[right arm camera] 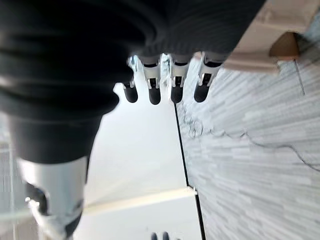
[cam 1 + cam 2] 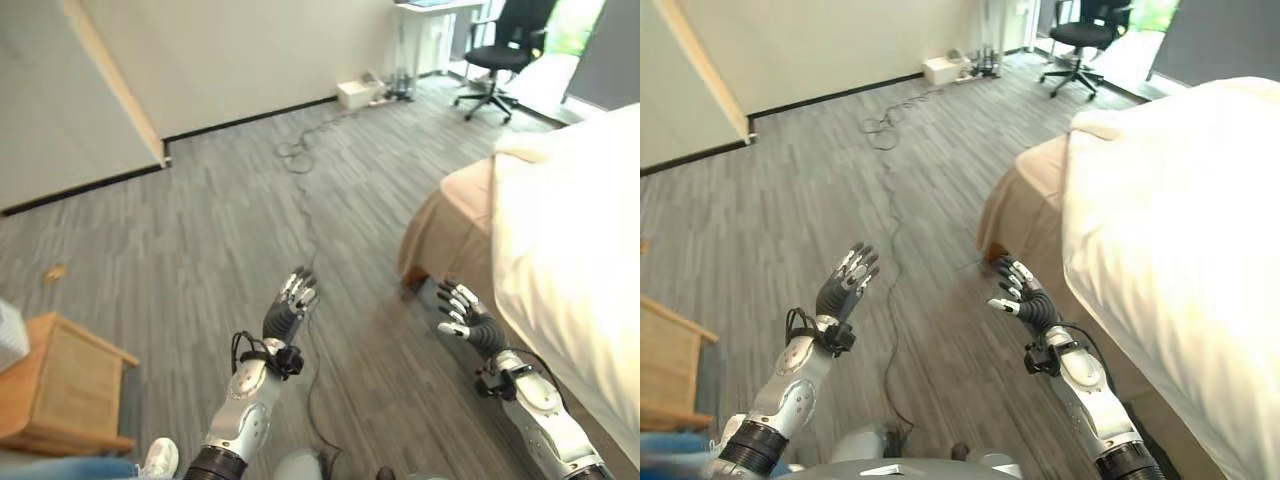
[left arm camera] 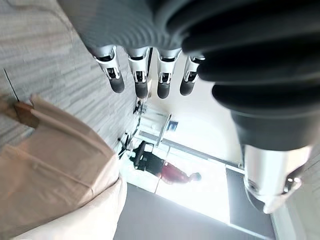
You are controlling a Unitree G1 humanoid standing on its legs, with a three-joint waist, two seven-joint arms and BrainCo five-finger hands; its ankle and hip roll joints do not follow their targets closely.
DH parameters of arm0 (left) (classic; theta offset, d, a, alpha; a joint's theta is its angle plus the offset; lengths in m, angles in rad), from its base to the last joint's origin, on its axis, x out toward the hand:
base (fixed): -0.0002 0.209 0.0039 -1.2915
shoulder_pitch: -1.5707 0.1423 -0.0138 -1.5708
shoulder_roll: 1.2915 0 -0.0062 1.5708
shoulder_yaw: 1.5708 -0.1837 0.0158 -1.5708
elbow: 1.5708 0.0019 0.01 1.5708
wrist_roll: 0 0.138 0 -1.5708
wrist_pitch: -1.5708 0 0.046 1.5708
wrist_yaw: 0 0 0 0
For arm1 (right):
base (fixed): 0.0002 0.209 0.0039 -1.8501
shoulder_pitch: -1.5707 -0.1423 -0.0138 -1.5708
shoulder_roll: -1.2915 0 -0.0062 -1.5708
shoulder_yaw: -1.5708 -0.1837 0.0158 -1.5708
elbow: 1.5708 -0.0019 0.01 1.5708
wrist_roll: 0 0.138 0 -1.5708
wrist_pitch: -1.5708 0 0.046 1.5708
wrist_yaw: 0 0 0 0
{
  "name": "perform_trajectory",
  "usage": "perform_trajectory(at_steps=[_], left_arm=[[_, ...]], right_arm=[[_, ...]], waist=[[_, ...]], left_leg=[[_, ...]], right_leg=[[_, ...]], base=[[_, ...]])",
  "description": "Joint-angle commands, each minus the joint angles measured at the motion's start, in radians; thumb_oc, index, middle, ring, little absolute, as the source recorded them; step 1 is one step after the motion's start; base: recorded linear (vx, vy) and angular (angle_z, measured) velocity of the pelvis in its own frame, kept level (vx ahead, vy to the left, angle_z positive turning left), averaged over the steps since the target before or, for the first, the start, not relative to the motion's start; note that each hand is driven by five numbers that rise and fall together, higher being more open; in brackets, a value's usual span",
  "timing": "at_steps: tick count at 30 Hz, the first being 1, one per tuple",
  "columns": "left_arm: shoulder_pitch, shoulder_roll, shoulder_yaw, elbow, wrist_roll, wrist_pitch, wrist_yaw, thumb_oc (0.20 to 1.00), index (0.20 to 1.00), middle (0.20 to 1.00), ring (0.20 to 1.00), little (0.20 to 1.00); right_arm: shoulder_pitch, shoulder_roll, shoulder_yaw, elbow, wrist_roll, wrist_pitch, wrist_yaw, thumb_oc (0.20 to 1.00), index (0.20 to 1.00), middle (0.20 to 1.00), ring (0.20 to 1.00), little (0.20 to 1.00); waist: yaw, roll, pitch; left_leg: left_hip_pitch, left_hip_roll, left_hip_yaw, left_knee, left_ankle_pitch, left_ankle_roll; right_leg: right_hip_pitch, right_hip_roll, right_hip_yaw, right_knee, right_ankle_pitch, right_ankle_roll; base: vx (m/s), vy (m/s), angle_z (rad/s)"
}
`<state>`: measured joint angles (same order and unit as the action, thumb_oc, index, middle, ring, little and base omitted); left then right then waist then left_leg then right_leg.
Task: Making the bed.
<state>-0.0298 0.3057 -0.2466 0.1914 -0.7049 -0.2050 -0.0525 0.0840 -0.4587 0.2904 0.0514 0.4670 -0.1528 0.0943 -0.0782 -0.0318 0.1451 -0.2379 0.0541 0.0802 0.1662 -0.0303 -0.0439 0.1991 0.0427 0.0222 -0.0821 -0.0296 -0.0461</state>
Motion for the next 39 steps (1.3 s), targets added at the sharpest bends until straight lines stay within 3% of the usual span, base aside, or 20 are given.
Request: perform_trajectory(at_steps=[1,4,9,11,12,13,14,16,18,19,21,22,24,25,27,30,33,35,38,39], left_arm=[[-0.03,-0.005,0.036,-0.066,-0.049,-0.087,-0.006,1.0,1.0,1.0,1.0,1.0],[-0.037,-0.009,0.037,-0.071,-0.04,-0.092,-0.001,1.0,1.0,1.0,1.0,1.0],[-0.04,-0.004,0.047,-0.074,-0.054,-0.098,0.013,1.0,1.0,1.0,1.0,1.0],[-0.053,0.01,0.053,-0.082,-0.048,-0.107,0.029,1.0,1.0,1.0,1.0,1.0],[-0.06,0.013,0.053,-0.076,-0.048,-0.11,0.036,1.0,1.0,1.0,1.0,1.0],[-0.06,0.013,0.053,-0.076,-0.048,-0.11,0.036,1.0,1.0,1.0,1.0,1.0],[-0.074,0.019,0.056,-0.077,-0.046,-0.115,0.049,1.0,1.0,1.0,1.0,1.0],[-0.074,0.026,0.064,-0.081,-0.038,-0.11,0.056,1.0,1.0,1.0,1.0,1.0],[-0.068,0.026,0.072,-0.076,-0.038,-0.104,0.052,1.0,1.0,1.0,1.0,1.0],[-0.055,0.027,0.083,-0.076,-0.044,-0.102,0.046,1.0,1.0,1.0,1.0,1.0],[-0.054,0.027,0.083,-0.076,-0.044,-0.102,0.046,1.0,1.0,1.0,1.0,1.0],[-0.038,0.027,0.087,-0.071,-0.046,-0.097,0.04,1.0,1.0,1.0,1.0,1.0],[-0.036,0.022,0.088,-0.056,-0.047,-0.096,0.043,1.0,1.0,1.0,1.0,1.0],[-0.038,0.017,0.088,-0.048,-0.043,-0.097,0.046,1.0,1.0,1.0,1.0,1.0],[-0.032,0.013,0.084,-0.048,-0.042,-0.098,0.031,1.0,1.0,1.0,1.0,1.0],[-0.041,0.001,0.08,-0.045,-0.069,-0.097,0.026,1.0,1.0,1.0,1.0,1.0],[-0.08,-0.014,0.049,-0.043,-0.101,-0.1,0.028,1.0,1.0,1.0,1.0,1.0],[-0.089,-0.022,0.036,-0.037,-0.111,-0.102,0.038,1.0,1.0,1.0,1.0,1.0],[-0.098,-0.031,0.026,-0.026,-0.118,-0.101,0.036,1.0,1.0,1.0,1.0,1.0],[-0.103,-0.027,0.018,-0.029,-0.115,-0.099,0.035,1.0,1.0,1.0,1.0,1.0]], right_arm=[[-0.016,-0.007,-0.005,-0.079,-0.045,-0.049,0.024,1.0,1.0,1.0,1.0,1.0],[0.008,0.007,-0.015,-0.074,-0.04,-0.043,0.032,1.0,1.0,1.0,1.0,1.0],[0.008,0.021,-0.011,-0.066,-0.051,-0.038,0.027,1.0,1.0,1.0,1.0,1.0],[-0.002,0.025,-0.003,-0.069,-0.067,-0.038,0.032,1.0,1.0,1.0,1.0,1.0],[-0.005,0.03,0.0,-0.065,-0.071,-0.036,0.03,1.0,1.0,1.0,1.0,1.0],[-0.005,0.03,0.0,-0.065,-0.071,-0.036,0.03,1.0,1.0,1.0,1.0,1.0],[-0.01,0.037,0.011,-0.061,-0.076,-0.037,0.03,1.0,1.0,1.0,1.0,1.0],[-0.009,0.041,0.012,-0.054,-0.088,-0.035,0.028,1.0,1.0,1.0,1.0,1.0],[0.005,0.041,0.003,-0.052,-0.094,-0.032,0.033,1.0,1.0,1.0,1.0,1.0],[0.015,0.037,-0.007,-0.048,-0.088,-0.031,0.038,1.0,1.0,1.0,1.0,1.0],[0.016,0.037,-0.007,-0.049,-0.088,-0.031,0.038,1.0,1.0,1.0,1.0,1.0],[0.027,0.029,-0.016,-0.039,-0.093,-0.03,0.04,1.0,1.0,1.0,1.0,1.0],[0.029,0.03,-0.017,-0.031,-0.096,-0.03,0.038,1.0,1.0,1.0,1.0,1.0],[0.027,0.033,-0.013,-0.029,-0.104,-0.032,0.031,1.0,1.0,1.0,1.0,1.0],[0.047,0.03,-0.021,-0.044,-0.096,-0.034,0.038,1.0,1.0,1.0,1.0,1.0],[0.037,0.018,-0.015,-0.034,-0.088,-0.036,0.032,1.0,1.0,1.0,1.0,1.0],[0.032,-0.005,-0.037,-0.024,-0.066,-0.051,0.008,1.0,1.0,1.0,1.0,1.0],[0.039,-0.014,-0.044,-0.037,-0.066,-0.055,-0.007,1.0,1.0,1.0,1.0,1.0],[0.045,-0.024,-0.053,-0.046,-0.075,-0.053,-0.009,1.0,1.0,1.0,1.0,1.0],[0.057,-0.029,-0.067,-0.05,-0.077,-0.055,-0.008,1.0,1.0,1.0,1.0,1.0]], waist=[[0.034,0.013,0.016],[0.024,0.015,0.003],[0.028,-0.004,-0.021],[0.03,-0.012,-0.017],[0.026,-0.012,-0.012],[0.027,-0.013,-0.012],[0.014,-0.012,0.004],[0.001,0.006,0.019],[-0.012,0.014,0.019],[-0.023,0.017,0.018],[-0.025,0.018,0.02],[-0.037,0.011,0.014],[-0.043,0.005,0.011],[-0.042,0.001,0.013],[-0.049,-0.007,0.006],[-0.04,-0.024,-0.022],[-0.044,-0.035,-0.004],[-0.043,-0.045,0.004],[-0.04,-0.049,0.004],[-0.04,-0.049,-0.004]], left_leg=[[0.08,-0.008,-0.01,-0.049,0.163,-0.021],[0.092,-0.006,0.023,-0.052,0.174,-0.015],[0.137,-0.022,0.058,-0.081,0.13,0.017],[0.167,-0.03,0.085,-0.092,0.085,0.052],[0.185,-0.033,0.08,-0.1,0.076,0.063],[0.185,-0.034,0.082,-0.101,0.076,0.063],[0.23,-0.039,0.089,-0.123,0.062,0.08],[0.274,-0.028,0.102,-0.146,0.052,0.086],[0.31,-0.027,0.109,-0.169,0.047,0.083],[0.339,-0.023,0.124,-0.187,0.028,0.07],[0.342,-0.021,0.122,-0.188,0.028,0.07],[0.37,-0.023,0.135,-0.202,0.009,0.059],[0.389,-0.028,0.143,-0.211,0.0,0.052],[0.415,-0.026,0.151,-0.217,-0.01,0.042],[0.413,-0.013,0.143,-0.19,-0.011,0.028],[0.393,0.031,0.144,-0.073,-0.009,0.001],[0.267,0.124,0.145,0.276,0.081,-0.048],[0.22,0.124,0.148,0.347,0.108,-0.044],[0.181,0.102,0.156,0.297,0.092,-0.038],[0.15,0.077,0.16,0.199,0.069,-0.025]], right_leg=[[-0.039,-0.072,-0.022,0.096,-0.034,0.099],[-0.007,-0.074,0.018,0.123,-0.06,0.107],[-0.019,-0.113,0.061,0.179,-0.02,0.143],[-0.094,-0.124,0.081,0.344,0.032,0.191],[-0.126,-0.127,0.078,0.421,0.066,0.204],[-0.129,-0.128,0.079,0.426,0.063,0.205],[-0.195,-0.135,0.062,0.547,0.14,0.233],[-0.264,-0.149,0.009,0.611,0.141,0.22],[-0.309,-0.166,-0.04,0.589,0.117,0.203],[-0.341,-0.193,-0.114,0.491,0.084,0.189],[-0.336,-0.192,-0.117,0.489,0.083,0.189],[-0.349,-0.185,-0.151,0.368,0.075,0.183],[-0.364,-0.176,-0.175,0.292,0.088,0.185],[-0.363,-0.18,-0.228,0.224,0.121,0.193],[-0.328,-0.158,-0.196,0.187,0.111,0.189],[-0.275,-0.115,-0.176,0.157,0.092,0.154],[-0.209,-0.088,-0.193,0.139,0.063,0.089],[-0.167,-0.088,-0.194,0.116,0.046,0.071],[-0.138,-0.102,-0.182,0.1,0.041,0.081],[-0.129,-0.112,-0.165,0.099,0.032,0.093]], base=[[0.38,0.066,-0.64],[0.39,0.098,-0.61],[0.28,0.132,-0.48],[0.23,0.157,-0.37],[0.13,0.093,-0.46],[0.16,0.123,-0.19],[0.14,0.135,-0.01],[0.17,0.145,0.0],[0.21,0.076,-0.01],[0.19,0.033,-0.08],[0.14,-0.018,-0.12],[0.16,-0.038,-0.03],[0.23,-0.078,-0.14],[0.27,-0.135,-0.35],[0.22,-0.161,-0.38],[0.2,-0.202,0.06],[0.12,-0.233,-0.04],[0.1,-0.127,0.16],[0.16,-0.008,0.0],[0.22,0.08,-0.02]])
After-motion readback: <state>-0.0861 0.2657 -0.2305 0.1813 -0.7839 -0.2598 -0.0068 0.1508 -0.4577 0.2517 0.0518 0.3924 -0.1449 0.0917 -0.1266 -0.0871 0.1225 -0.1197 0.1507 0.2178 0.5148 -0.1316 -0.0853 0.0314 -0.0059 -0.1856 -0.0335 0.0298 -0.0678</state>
